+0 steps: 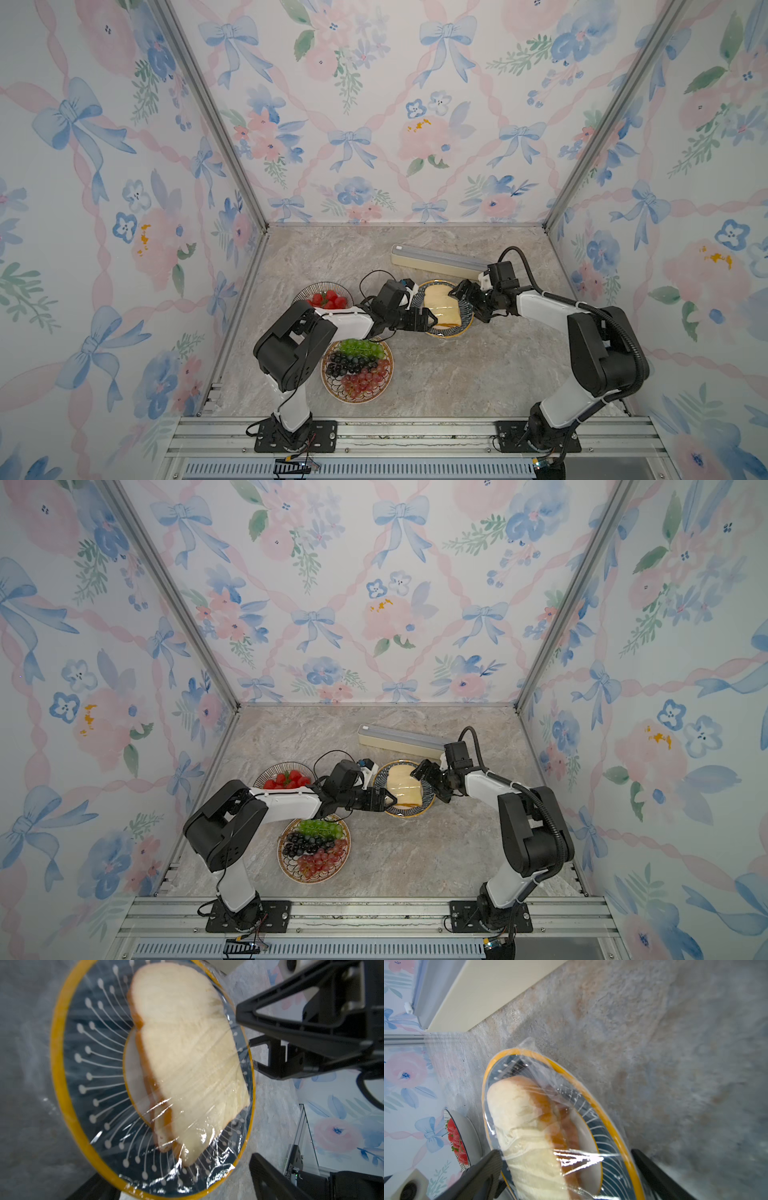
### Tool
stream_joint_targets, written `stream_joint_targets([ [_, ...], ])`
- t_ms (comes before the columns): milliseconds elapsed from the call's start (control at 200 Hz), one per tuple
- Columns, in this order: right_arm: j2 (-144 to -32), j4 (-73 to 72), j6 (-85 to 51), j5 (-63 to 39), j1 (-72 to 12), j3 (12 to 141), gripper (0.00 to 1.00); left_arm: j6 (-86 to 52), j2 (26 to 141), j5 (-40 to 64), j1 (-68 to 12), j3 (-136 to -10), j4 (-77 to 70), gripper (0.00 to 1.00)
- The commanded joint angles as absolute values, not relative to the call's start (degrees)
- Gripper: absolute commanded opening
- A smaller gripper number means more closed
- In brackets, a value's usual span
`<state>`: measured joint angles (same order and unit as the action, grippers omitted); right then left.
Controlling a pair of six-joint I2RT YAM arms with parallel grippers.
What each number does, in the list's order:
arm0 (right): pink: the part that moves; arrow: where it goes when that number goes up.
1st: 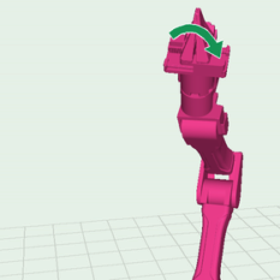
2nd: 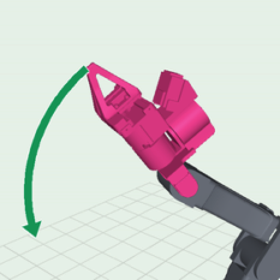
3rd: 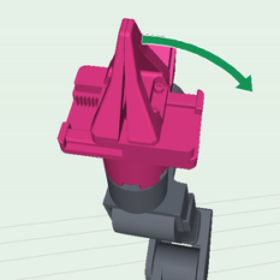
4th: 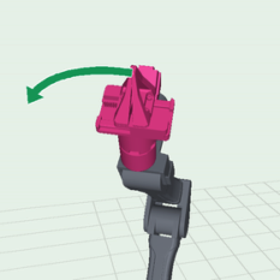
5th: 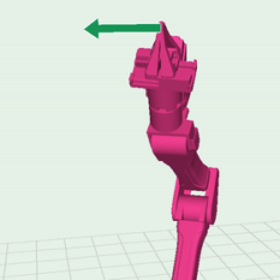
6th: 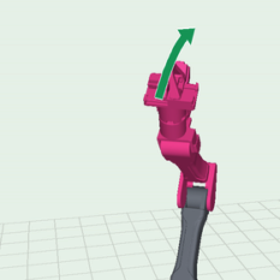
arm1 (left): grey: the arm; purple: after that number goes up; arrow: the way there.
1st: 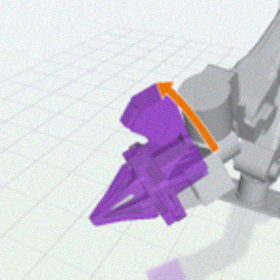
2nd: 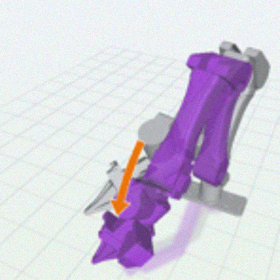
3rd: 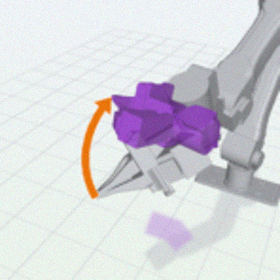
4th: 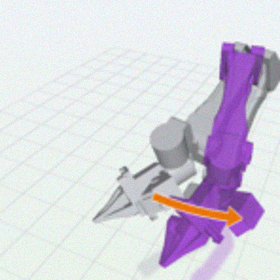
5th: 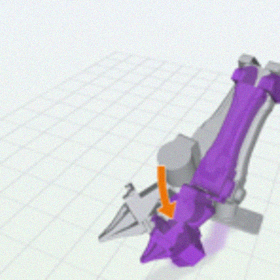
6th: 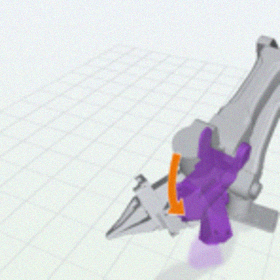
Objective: Wrap the plate with plastic wrap
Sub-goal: Cover the plate with plastic wrap.
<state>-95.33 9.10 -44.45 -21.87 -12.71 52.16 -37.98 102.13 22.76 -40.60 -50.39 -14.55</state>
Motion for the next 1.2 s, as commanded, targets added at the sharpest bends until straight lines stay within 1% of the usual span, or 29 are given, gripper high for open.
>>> stream_joint_targets([
  [0,-92.0,15.8,-40.0,-17.2,-11.0,53.2,0.97,-37.9,98.6,22.0,-40.0,-48.4,-15.4,0.95],
  [130,-86.5,19.2,-38.4,-16.7,-9.2,50.0,0.97,-37.2,96.8,20.1,-37.6,-47.3,-14.5,0.95],
  [245,-83.3,19.2,-40.3,-18.5,-10.1,45.7,0.97,-35.9,98.4,21.2,-36.3,-48.9,-14.2,0.95],
  [430,-81.4,11.4,-48.4,-20.9,-14.5,39.7,0.97,-35.6,103.5,23.8,-37.0,-52.9,-14.2,0.95],
  [620,-83.5,4.7,-53.3,-22.6,-17.1,39.8,0.97,-35.7,104.4,26.3,-39.8,-54.4,-14.1,0.95],
  [820,-88.0,3.3,-51.8,-24.3,-14.7,45.1,0.97,-37.3,102.6,27.6,-42.7,-53.1,-14.2,0.95],
  [905,-88.7,4.6,-50.5,-23.2,-12.5,46.6,0.97,-37.7,101.6,25.8,-43.3,-51.8,-14.2,0.95],
  [995,-87.2,8.1,-48.1,-20.0,-10.9,46.8,0.97,-37.7,99.7,21.9,-42.6,-49.5,-14.2,0.95],
  [1195,-82.0,11.4,-47.4,-18.9,-10.5,41.0,0.97,-37.3,95.7,20.1,-39.8,-47.2,-13.6,0.96],
])
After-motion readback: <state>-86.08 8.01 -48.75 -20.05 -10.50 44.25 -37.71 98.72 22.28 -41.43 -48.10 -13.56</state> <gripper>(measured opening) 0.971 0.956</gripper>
